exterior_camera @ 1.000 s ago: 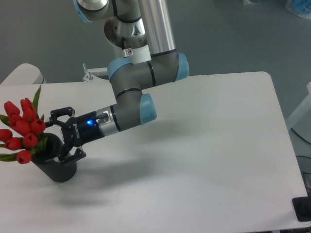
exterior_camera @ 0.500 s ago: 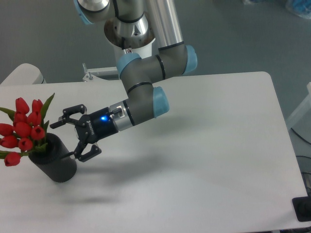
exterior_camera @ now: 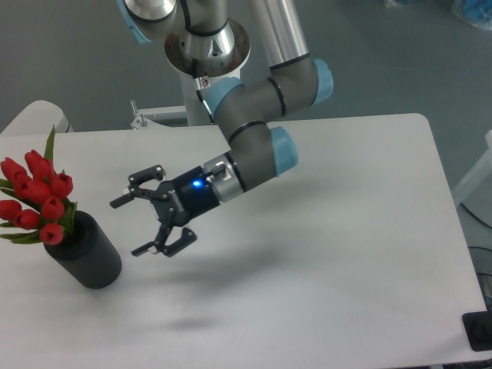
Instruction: Insert the flowers into the vase
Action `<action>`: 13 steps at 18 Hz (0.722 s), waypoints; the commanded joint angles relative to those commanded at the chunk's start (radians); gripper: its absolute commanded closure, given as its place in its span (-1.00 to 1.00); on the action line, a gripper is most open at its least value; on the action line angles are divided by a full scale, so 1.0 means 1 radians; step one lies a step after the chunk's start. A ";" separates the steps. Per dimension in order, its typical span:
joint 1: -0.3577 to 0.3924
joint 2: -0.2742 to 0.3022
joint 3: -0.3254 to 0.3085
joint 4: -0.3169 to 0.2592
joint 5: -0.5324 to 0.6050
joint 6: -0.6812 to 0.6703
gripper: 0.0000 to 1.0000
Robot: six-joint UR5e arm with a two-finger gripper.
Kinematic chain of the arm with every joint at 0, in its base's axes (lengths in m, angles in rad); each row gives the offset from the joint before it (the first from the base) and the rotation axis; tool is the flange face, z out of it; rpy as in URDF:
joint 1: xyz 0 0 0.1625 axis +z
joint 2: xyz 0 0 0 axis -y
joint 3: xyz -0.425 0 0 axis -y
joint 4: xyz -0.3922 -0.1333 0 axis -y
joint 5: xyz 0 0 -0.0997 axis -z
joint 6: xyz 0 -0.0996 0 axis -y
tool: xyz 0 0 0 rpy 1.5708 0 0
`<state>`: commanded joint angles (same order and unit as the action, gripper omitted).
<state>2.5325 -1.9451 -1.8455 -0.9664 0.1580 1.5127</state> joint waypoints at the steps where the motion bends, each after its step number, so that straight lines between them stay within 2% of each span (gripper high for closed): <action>1: 0.015 -0.003 0.015 0.000 0.000 -0.021 -1.00; 3: 0.041 -0.029 0.052 -0.005 0.038 -0.066 -1.00; 4: 0.073 -0.046 0.074 -0.002 0.102 -0.078 -1.00; 6: 0.124 -0.043 0.091 -0.003 0.223 -0.088 -1.00; 10: 0.133 -0.063 0.130 0.002 0.388 -0.092 -1.00; 13: 0.140 -0.075 0.184 -0.003 0.542 -0.097 -1.00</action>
<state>2.6722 -2.0202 -1.6615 -0.9695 0.7004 1.4159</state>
